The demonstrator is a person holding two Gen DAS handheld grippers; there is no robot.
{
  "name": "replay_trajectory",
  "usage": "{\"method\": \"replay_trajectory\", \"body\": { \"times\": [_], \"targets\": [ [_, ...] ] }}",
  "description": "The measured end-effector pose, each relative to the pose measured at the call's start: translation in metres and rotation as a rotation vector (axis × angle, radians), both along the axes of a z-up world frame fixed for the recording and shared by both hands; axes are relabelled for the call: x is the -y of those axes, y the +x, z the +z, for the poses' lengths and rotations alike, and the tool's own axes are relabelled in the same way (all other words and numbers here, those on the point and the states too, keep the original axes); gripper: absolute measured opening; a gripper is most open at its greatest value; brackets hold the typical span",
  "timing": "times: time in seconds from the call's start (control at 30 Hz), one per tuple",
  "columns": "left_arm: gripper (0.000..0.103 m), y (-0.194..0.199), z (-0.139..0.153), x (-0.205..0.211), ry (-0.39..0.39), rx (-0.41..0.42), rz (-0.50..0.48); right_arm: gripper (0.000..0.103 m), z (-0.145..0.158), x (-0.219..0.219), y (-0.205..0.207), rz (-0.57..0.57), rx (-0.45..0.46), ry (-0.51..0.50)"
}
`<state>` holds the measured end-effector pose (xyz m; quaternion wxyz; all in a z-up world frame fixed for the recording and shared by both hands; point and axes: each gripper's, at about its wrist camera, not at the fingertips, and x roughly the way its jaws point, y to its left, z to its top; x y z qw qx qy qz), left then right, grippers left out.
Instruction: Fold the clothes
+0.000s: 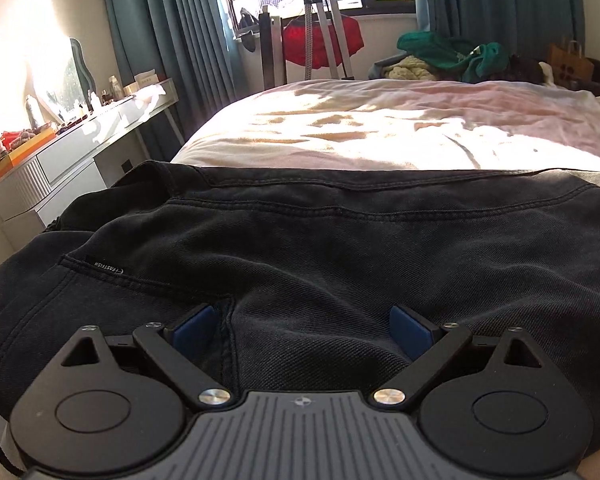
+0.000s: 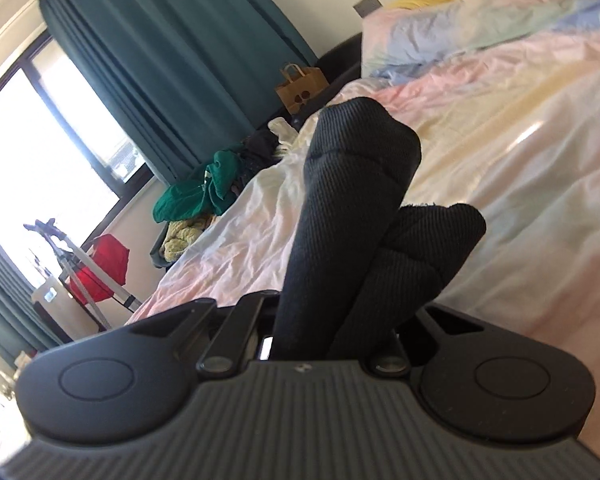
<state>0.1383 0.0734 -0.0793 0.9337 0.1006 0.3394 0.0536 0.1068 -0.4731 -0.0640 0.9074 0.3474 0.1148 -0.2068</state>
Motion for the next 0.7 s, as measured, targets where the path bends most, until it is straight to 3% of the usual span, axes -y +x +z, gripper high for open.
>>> {"method": "replay_trajectory", "body": {
  "times": [0.13,0.4,0.57,0.7],
  "targets": [
    [0.095,0.001,0.001,-0.001,0.0,0.0,0.01,0.012,0.022,-0.023,0.005,0.057,0.044,-0.132],
    [0.095,-0.001,0.012,-0.005,-0.036,0.013,0.046,0.012,0.061,-0.12,0.005,0.282,0.132,-0.544],
    [0.095,-0.016,0.035,-0.009,-0.068,0.067,0.058,0.012,0.046,-0.222,0.011,0.514,0.107,-0.775],
    [0.095,-0.024,0.045,-0.01,-0.082,0.09,0.062,0.012,0.0,-0.294,0.016,0.765,-0.014,-0.925]
  ]
}}
